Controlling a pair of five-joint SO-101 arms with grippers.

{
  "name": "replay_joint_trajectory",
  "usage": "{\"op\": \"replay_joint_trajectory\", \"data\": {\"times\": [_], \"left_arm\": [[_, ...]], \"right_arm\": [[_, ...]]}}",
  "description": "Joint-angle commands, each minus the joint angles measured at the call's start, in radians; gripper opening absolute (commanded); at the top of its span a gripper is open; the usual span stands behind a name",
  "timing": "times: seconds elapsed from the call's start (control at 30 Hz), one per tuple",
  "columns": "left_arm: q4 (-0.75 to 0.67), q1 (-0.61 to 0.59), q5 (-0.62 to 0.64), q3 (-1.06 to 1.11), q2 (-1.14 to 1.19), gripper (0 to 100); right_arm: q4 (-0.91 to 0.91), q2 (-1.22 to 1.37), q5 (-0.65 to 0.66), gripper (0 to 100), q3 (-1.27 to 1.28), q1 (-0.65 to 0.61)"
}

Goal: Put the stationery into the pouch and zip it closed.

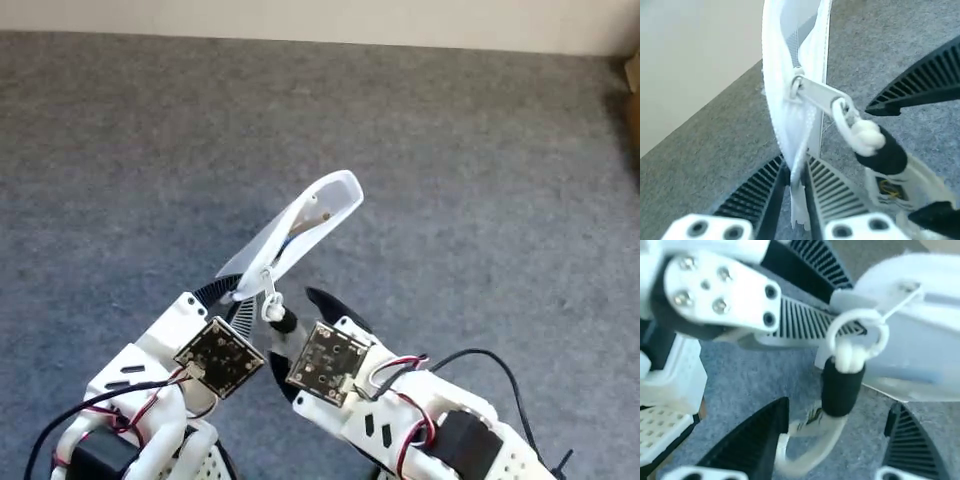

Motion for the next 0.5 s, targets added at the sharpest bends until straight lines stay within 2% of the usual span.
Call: {"op": "replay_joint_trajectory", "data": {"times": [0.0, 0.13, 0.3, 0.47], "left_arm": [[-0.002, -0.015, 0.014, 0.015, -0.005, 0], [0.0, -0.016, 0.014, 0.015, -0.005, 0], [0.0, -0.016, 0.014, 0.015, -0.005, 0], [0.0, -0.015, 0.015, 0.015, -0.005, 0]], "right_arm": [[-0.077, 0.024, -0.031, 29.3, -0.03, -0.01], [-0.15, 0.028, -0.075, 28.4, -0.03, -0.007], [-0.2, 0.028, -0.077, 20.0, -0.028, -0.007], [-0.214, 0.03, -0.077, 19.3, -0.027, -0.007]]}}
